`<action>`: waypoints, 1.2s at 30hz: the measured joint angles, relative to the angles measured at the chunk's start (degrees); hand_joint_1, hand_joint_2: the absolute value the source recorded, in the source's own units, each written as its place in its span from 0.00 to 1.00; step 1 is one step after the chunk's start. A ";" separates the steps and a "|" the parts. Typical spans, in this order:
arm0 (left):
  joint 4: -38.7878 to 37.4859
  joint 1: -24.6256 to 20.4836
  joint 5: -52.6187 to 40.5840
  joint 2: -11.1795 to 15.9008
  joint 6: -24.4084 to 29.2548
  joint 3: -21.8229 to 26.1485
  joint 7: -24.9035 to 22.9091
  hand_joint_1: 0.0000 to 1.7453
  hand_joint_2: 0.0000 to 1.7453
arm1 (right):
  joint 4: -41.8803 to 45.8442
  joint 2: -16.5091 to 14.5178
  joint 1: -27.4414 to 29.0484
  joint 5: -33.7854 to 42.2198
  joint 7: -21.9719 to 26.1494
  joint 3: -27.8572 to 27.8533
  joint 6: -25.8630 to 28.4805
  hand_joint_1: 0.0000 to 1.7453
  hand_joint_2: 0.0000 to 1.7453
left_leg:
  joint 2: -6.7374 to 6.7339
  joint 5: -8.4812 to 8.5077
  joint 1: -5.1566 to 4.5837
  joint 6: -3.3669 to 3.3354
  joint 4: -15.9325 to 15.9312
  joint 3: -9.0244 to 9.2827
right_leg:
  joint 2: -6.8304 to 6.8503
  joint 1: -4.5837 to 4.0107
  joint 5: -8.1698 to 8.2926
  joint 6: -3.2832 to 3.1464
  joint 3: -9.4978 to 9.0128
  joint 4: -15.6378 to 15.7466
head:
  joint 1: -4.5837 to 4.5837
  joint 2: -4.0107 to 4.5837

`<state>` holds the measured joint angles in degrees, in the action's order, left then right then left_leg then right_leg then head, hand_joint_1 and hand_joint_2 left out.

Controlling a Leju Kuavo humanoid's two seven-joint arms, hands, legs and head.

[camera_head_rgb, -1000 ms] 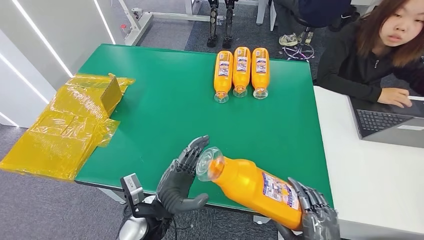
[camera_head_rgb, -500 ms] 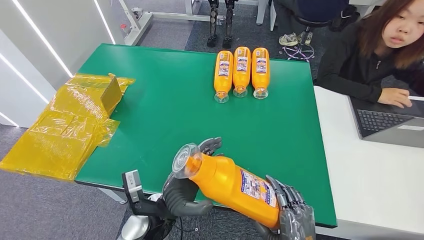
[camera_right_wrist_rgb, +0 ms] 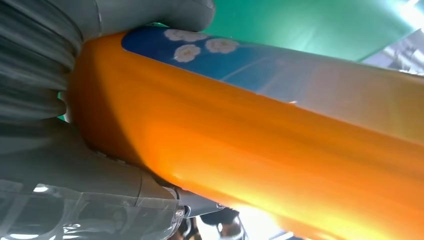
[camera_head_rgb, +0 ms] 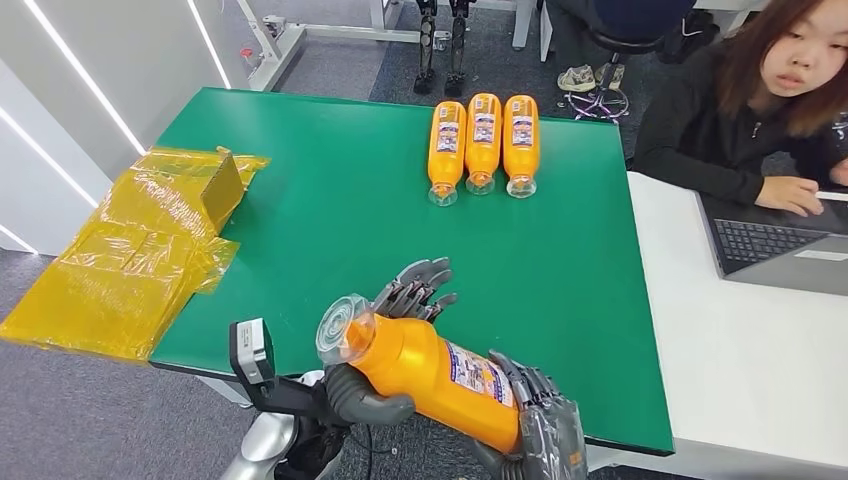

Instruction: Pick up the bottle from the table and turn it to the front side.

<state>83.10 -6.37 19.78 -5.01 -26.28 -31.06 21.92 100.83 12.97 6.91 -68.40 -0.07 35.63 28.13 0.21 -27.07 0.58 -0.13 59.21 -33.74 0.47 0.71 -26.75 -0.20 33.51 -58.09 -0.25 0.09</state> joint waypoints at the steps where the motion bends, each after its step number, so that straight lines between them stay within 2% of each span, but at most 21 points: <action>1: 0.19 -0.16 0.32 0.13 -0.12 0.00 -0.22 0.00 1.00 | -0.50 -0.02 -0.45 0.70 0.05 0.44 -0.26 1.00 1.00 | -0.01 0.00 0.00 0.00 0.00 0.00 | -0.01 0.00 0.00 0.00 0.00 0.00 | 0.01 0.00; 7: 0.69 -0.63 1.19 0.98 -0.46 0.00 -0.77 0.00 1.00 | -2.20 -0.05 -2.16 2.23 0.10 1.91 -0.44 1.00 1.00 | -0.02 0.00 0.00 0.00 0.01 0.01 | -0.02 0.00 0.00 0.00 0.02 0.00 | 0.00 0.00; 8: 0.72 -0.68 1.23 1.09 -0.48 0.00 -0.78 0.17 1.00 | -2.38 -0.05 -2.34 2.57 0.19 2.05 -0.44 1.00 1.00 | -0.02 0.00 0.00 0.00 0.01 0.01 | -0.02 0.00 0.00 0.00 0.02 0.00 | 0.01 0.00; 11: 0.84 -0.82 1.38 1.46 -0.46 0.00 -0.79 0.92 1.00 | -3.04 -0.05 -2.98 3.93 0.65 2.60 -0.43 1.00 1.00 | -0.03 0.00 0.00 0.00 0.01 0.01 | -0.04 0.00 0.00 0.00 0.02 0.00 | 0.00 0.00; 12: 0.93 -0.84 1.43 1.59 -0.45 0.00 -0.78 1.00 1.00 | -3.28 -0.06 -3.17 4.31 0.77 2.77 -0.42 1.00 1.00 | -0.04 0.00 0.00 0.00 0.01 0.01 | -0.04 0.00 0.00 0.00 0.02 0.00 | 0.00 0.00; 27: 1.83 -1.01 1.20 1.88 0.51 0.31 -0.75 1.00 1.00 | -4.46 -0.34 -3.66 6.32 1.19 2.96 -0.37 1.00 1.00 | -0.04 0.00 0.00 0.00 0.01 0.01 | -0.04 0.00 0.00 0.00 0.01 0.00 | 0.00 0.00; 31: 1.81 -1.20 1.17 1.84 0.59 0.45 -0.89 1.00 1.00 | -4.83 -0.51 -3.75 6.25 1.27 2.95 -0.37 0.02 1.00 | -0.05 0.00 0.00 0.00 0.01 0.02 | -0.06 0.00 0.00 0.00 0.02 0.00 | 0.00 0.00; 36: 1.81 -1.24 1.00 1.75 0.72 0.48 -1.51 1.00 1.00 | -4.88 -0.51 -3.81 5.72 1.27 2.95 0.08 0.00 1.00 | -0.07 0.00 0.00 0.00 0.01 0.02 | -0.07 0.00 0.00 0.00 0.02 0.00 | 0.00 0.00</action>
<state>84.91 -7.61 20.78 -3.26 -25.56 -30.58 20.41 95.95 12.46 3.10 -62.68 1.20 38.58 28.21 0.14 -27.08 0.57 -0.13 59.22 -33.72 0.40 0.71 -26.75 -0.21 33.53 -58.09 -0.26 0.09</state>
